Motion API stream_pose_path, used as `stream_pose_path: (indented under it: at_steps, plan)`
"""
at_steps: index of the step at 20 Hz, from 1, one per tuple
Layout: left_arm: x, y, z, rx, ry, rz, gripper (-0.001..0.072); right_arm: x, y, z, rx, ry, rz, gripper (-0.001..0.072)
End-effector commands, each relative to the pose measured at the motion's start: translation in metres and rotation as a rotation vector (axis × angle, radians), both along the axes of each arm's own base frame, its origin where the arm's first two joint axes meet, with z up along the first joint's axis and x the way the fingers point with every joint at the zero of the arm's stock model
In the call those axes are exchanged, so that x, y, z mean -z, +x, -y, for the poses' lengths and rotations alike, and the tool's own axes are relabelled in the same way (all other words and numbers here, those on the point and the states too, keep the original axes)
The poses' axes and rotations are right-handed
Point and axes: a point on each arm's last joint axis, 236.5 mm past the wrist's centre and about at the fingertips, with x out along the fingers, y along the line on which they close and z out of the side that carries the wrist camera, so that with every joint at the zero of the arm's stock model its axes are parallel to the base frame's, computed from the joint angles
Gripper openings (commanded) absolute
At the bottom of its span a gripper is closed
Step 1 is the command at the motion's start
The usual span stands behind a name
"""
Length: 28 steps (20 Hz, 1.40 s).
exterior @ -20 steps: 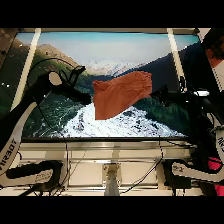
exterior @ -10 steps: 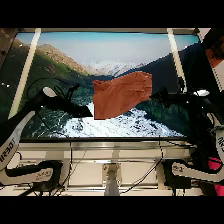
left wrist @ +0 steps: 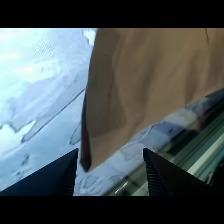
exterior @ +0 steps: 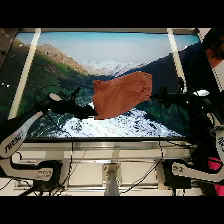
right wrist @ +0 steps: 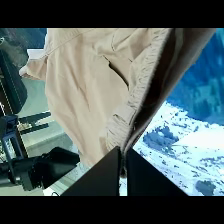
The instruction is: Fold the clothes and pants, and hang the long-sleeved shirts on hangers.
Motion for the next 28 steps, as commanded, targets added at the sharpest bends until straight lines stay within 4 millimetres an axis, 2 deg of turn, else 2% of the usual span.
stream_pose_path:
  at_steps: [1, 2, 3, 4, 5, 8, 10, 11, 13, 15, 16, 18, 19, 21, 22, 24, 26, 28]
  plan:
    - [0.005, 0.010, 0.014, -0.079, -0.050, -0.031, 0.0470, 0.000, 0.000, 0.000, 0.000, 0.001, 0.001, 0.0019]
    - [0.005, 0.009, 0.022, -0.081, -0.066, -0.041, 0.0437, 0.000, 0.000, 0.000, 0.001, 0.001, 0.001, 0.0019]
    - [0.004, 0.007, 0.027, -0.076, -0.074, -0.047, 0.0309, 0.000, 0.000, 0.000, 0.000, 0.001, 0.001, 0.0018]
    - [0.003, 0.005, 0.031, -0.069, -0.079, -0.049, 0.0082, 0.000, 0.000, 0.000, 0.001, 0.000, 0.001, 0.0018]
    - [0.001, 0.003, 0.034, -0.060, -0.089, -0.051, 0.0009, 0.000, 0.000, 0.000, 0.001, 0.000, 0.001, 0.0019]
    - [-0.014, -0.001, 0.037, -0.009, -0.123, -0.010, 0.0006, -0.001, 0.000, 0.000, 0.000, 0.001, 0.001, 0.0018]
    - [-0.043, 0.009, 0.037, -0.013, -0.137, 0.076, 0.0006, -0.008, 0.000, -0.006, -0.003, 0.043, 0.005, 0.0017]
    - [-0.069, 0.019, 0.037, -0.016, -0.150, 0.150, 0.0005, -0.022, 0.003, -0.014, -0.023, 0.094, 0.040, 0.0017]
    - [-0.139, 0.048, 0.033, -0.052, -0.166, 0.370, 0.0005, -0.077, 0.016, -0.032, -0.051, 0.252, 0.142, 0.0017]
    - [-0.234, 0.089, 0.017, -0.177, -0.165, 0.657, 0.0005, -0.137, 0.038, -0.034, -0.048, 0.347, 0.269, 0.0017]
    - [-0.287, 0.106, 0.006, -0.262, -0.174, 0.793, 0.0005, -0.161, 0.047, -0.035, -0.055, 0.352, 0.324, 0.0017]
    - [-0.372, 0.117, -0.003, -0.319, -0.210, 0.985, 0.0006, -0.205, 0.060, -0.045, -0.073, 0.354, 0.392, 0.0017]
    - [-0.402, 0.119, -0.003, -0.323, -0.230, 1.046, 0.0006, -0.228, 0.065, -0.055, -0.087, 0.346, 0.441, 0.0017]
    - [-0.441, 0.123, -0.003, -0.328, -0.257, 1.124, 0.0006, -0.273, 0.075, -0.074, -0.099, 0.326, 0.549, 0.0017]
    - [-0.454, 0.127, -0.006, -0.344, -0.263, 1.153, 0.0006, -0.294, 0.079, -0.082, -0.096, 0.316, 0.604, 0.0017]
    - [-0.486, 0.136, -0.020, -0.427, -0.267, 1.231, 0.0006, -0.328, 0.087, -0.092, -0.066, 0.299, 0.691, 0.0018]
    - [-0.508, 0.136, -0.029, -0.458, -0.253, 1.297, 0.0006, -0.344, 0.095, -0.094, -0.028, 0.264, 0.734, 0.0018]
    - [-0.511, 0.137, -0.033, -0.455, -0.219, 1.326, 0.0006, -0.350, 0.106, -0.096, 0.018, 0.211, 0.779, 0.0019]
